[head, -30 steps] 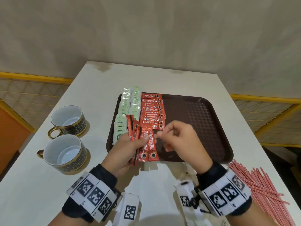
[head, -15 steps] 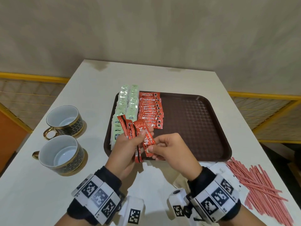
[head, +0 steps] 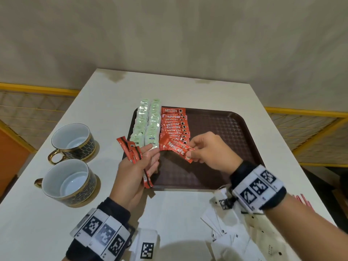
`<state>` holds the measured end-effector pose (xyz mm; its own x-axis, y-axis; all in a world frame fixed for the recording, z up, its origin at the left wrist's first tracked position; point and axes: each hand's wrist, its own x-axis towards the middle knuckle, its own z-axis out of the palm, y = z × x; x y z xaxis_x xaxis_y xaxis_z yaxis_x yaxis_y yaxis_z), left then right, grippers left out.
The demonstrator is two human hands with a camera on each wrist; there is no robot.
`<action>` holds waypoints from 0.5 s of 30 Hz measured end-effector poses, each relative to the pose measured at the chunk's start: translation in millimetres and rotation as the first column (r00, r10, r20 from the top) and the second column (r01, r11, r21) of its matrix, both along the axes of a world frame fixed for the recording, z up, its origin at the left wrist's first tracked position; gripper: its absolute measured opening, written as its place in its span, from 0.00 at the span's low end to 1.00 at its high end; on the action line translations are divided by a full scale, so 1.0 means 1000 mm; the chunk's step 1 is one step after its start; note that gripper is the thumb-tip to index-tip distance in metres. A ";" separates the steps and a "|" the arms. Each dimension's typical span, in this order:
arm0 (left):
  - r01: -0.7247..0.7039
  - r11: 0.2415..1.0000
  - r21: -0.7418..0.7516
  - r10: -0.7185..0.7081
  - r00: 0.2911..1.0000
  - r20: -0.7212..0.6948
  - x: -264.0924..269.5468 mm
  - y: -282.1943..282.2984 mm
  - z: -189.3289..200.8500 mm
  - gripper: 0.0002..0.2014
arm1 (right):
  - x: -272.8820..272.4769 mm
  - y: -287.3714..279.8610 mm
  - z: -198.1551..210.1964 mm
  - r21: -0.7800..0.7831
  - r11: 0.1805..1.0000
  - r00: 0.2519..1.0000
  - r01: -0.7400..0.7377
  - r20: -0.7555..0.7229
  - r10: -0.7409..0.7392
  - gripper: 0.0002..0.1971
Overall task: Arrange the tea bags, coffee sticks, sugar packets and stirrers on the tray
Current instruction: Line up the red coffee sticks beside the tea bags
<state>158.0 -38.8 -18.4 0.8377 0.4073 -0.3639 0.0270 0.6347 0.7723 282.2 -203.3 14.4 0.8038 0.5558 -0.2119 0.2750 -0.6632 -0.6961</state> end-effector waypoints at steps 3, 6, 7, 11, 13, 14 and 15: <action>-0.040 0.998 0.058 0.041 0.999 -0.017 -0.006 0.010 -0.004 0.10 | 0.028 0.003 -0.004 -0.261 0.961 0.996 -0.090 -0.017 0.089 0.04; -0.029 0.992 0.126 0.030 1.000 -0.007 -0.010 0.013 -0.005 0.10 | 0.042 0.015 -0.014 -0.385 0.910 0.987 -0.152 -0.009 0.161 0.07; -0.026 0.989 0.143 0.027 1.000 -0.005 -0.011 0.012 -0.004 0.09 | 0.043 0.020 -0.016 -0.414 0.895 0.983 -0.165 0.003 0.183 0.08; -0.028 0.983 0.180 0.031 0.999 -0.012 -0.012 0.014 -0.009 0.09 | 0.044 0.033 -0.021 -0.507 0.838 0.963 -0.204 0.050 0.265 0.08; -0.035 0.983 0.178 0.038 0.999 -0.018 -0.013 0.015 -0.010 0.10 | 0.042 0.036 -0.022 -0.548 0.809 0.949 -0.212 0.081 0.304 0.13; -0.038 0.984 0.176 0.042 0.999 -0.022 -0.013 0.016 -0.010 0.10 | 0.042 0.036 -0.022 -0.566 0.796 0.943 -0.213 0.095 0.320 0.14; -0.042 0.984 0.173 0.047 0.999 -0.024 -0.013 0.016 -0.010 0.10 | 0.041 0.037 -0.022 -0.580 0.786 0.936 -0.215 0.108 0.336 0.15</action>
<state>145.0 -22.5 -28.1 0.8075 0.5029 -0.3082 0.0247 0.4933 0.8695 323.7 -166.4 -7.3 0.6921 0.5963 -0.4067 0.5944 -0.7905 -0.1476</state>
